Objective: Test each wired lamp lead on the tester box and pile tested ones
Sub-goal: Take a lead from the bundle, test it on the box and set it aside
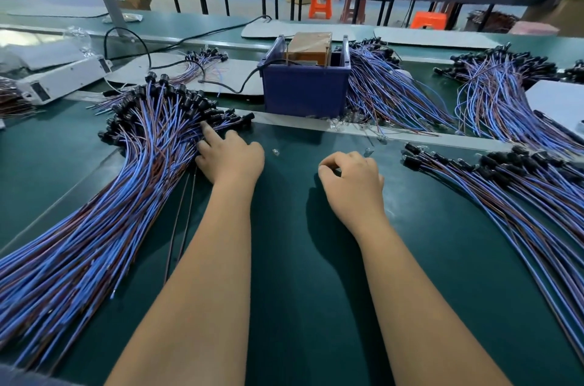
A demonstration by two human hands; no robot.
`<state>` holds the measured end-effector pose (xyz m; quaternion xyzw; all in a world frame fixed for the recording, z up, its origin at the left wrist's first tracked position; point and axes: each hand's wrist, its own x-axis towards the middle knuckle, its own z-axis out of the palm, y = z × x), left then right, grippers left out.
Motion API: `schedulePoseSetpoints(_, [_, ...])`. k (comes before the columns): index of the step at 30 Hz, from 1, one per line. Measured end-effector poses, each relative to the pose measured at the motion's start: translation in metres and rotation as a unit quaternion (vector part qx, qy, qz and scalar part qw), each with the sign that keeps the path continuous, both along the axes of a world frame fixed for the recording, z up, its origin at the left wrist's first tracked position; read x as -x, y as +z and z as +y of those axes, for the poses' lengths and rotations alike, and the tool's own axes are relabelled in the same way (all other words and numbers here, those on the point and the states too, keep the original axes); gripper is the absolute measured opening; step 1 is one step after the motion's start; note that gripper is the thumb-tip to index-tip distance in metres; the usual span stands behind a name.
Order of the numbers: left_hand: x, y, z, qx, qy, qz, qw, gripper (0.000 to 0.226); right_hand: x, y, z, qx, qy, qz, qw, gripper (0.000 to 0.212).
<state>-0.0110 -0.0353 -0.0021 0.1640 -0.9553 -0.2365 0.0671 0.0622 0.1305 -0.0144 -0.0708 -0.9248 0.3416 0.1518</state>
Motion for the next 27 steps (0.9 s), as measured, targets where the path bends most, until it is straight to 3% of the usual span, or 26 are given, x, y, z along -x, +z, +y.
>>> schedulePoseSetpoints(4, [-0.002,-0.003,0.000,-0.002,0.029,0.024,0.999,0.060,0.000,0.000,0.000,0.014,0.002,0.006,1.000,0.014])
schedulePoseSetpoints(7, [-0.006,-0.007,-0.002,-0.025,0.027,0.067,0.997,0.050,0.001,0.001,0.000,0.019,0.000,0.009,1.000,0.015])
schedulePoseSetpoints(15, [-0.020,-0.004,0.004,-0.141,0.032,0.272,0.951,0.036,0.001,0.003,-0.001,0.029,-0.003,0.002,1.000,0.018])
schedulePoseSetpoints(20, [-0.035,0.001,0.033,-0.179,-0.022,0.322,0.929,0.027,-0.003,0.007,-0.004,0.151,0.018,0.026,0.988,0.018])
schedulePoseSetpoints(23, [-0.041,0.001,0.052,-0.170,-0.082,0.308,0.932,0.035,-0.006,0.010,-0.003,0.229,-0.005,0.055,0.972,0.019])
schedulePoseSetpoints(27, [-0.043,-0.003,0.069,-0.138,-0.099,0.194,0.966,0.042,-0.006,0.013,-0.002,0.270,-0.041,0.078,0.959,0.023])
